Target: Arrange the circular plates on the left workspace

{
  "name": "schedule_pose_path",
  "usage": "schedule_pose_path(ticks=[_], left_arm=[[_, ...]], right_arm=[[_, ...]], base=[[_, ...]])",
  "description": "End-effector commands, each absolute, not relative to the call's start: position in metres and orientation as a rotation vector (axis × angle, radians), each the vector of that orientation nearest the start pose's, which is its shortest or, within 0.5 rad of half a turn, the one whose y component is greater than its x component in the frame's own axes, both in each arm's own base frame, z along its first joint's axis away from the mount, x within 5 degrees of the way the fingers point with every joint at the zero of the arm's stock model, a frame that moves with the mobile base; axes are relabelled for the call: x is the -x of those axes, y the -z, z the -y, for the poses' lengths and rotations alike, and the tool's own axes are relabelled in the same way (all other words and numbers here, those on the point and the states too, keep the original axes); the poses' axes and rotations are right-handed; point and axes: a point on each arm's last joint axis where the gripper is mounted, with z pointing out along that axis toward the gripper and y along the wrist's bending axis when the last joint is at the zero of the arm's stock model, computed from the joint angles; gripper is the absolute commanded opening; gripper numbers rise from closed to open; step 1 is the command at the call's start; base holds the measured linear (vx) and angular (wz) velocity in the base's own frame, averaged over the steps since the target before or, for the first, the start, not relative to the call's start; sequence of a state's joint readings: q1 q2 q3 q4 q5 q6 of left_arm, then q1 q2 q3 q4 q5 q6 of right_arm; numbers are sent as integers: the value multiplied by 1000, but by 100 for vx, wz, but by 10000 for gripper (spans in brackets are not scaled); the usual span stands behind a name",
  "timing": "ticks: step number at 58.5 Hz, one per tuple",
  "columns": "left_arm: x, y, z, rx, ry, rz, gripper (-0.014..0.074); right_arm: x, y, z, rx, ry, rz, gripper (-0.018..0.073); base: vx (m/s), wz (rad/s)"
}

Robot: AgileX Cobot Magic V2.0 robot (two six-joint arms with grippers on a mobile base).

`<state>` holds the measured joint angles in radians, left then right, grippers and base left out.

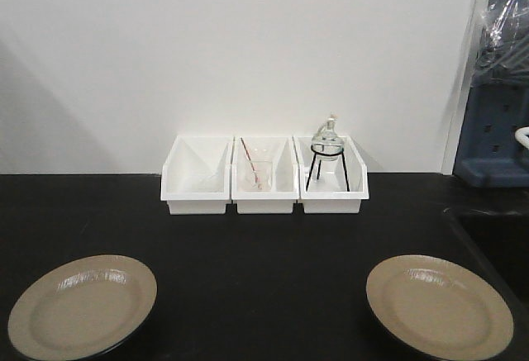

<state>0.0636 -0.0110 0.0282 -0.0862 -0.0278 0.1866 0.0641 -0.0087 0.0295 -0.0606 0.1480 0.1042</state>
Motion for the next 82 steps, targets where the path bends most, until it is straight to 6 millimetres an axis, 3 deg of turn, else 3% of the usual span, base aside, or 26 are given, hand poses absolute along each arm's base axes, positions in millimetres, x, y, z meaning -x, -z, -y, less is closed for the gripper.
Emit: schedule_pose_path(ticks=[1, 63, 72, 82], left_arm=[[-55, -211, -4, -8, -129, -1391, 3], [-55, -211, -4, -7, -129, -1390, 2], [-55, -211, -4, -7, -129, -1387, 2], [-53, -219, -5, 12, -123, -1306, 2]], right_arm=[[-56, -196, -3, 23, -71, -1571, -1], [-56, -197, -3, 22, -73, -1561, -1], [-56, -202, -4, 23, -79, -1505, -1], [-53, -218, -5, 30, -94, -1321, -1]], base=[[28, 0], [8, 1], [0, 0], [0, 0]])
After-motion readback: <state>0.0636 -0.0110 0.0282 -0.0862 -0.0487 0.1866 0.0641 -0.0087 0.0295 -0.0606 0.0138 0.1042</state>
